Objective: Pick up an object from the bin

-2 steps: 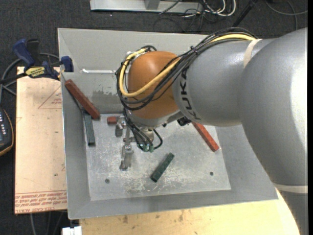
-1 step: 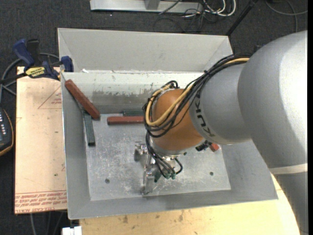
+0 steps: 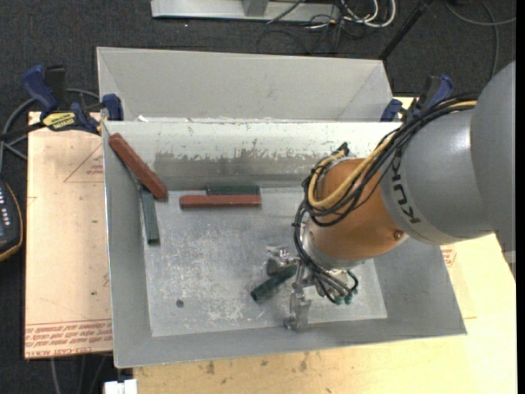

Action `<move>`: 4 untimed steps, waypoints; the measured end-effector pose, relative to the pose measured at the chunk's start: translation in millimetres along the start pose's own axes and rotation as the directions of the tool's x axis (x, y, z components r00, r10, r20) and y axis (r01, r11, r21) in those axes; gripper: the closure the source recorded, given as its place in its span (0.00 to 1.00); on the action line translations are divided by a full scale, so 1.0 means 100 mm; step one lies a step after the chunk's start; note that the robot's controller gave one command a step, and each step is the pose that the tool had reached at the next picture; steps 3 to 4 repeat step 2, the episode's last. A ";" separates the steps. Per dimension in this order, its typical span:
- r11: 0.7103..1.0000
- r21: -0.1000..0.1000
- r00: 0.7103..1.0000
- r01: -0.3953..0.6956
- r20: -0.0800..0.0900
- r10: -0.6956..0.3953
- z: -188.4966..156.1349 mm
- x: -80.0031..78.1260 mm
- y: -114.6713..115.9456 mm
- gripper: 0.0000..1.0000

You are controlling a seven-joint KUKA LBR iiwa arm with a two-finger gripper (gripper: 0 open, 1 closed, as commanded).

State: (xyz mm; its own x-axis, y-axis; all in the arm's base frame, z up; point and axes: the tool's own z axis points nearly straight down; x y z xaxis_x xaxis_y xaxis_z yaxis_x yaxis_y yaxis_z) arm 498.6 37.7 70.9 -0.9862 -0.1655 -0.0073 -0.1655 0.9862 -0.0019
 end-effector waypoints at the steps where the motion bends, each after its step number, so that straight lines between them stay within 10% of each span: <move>1: 1.000 -0.003 1.000 0.006 -0.006 -0.006 0.00 0.01 0.04 1.00; 2: 0.999 -0.001 0.999 -0.032 0.005 0.032 -1.98 -0.22 -0.14 1.00; 4: 0.999 -0.001 0.999 -0.032 0.005 0.032 -1.98 -0.22 -0.14 1.00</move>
Offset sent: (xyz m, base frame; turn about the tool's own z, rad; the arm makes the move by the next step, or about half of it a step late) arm 0.0000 0.0000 0.0000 0.0000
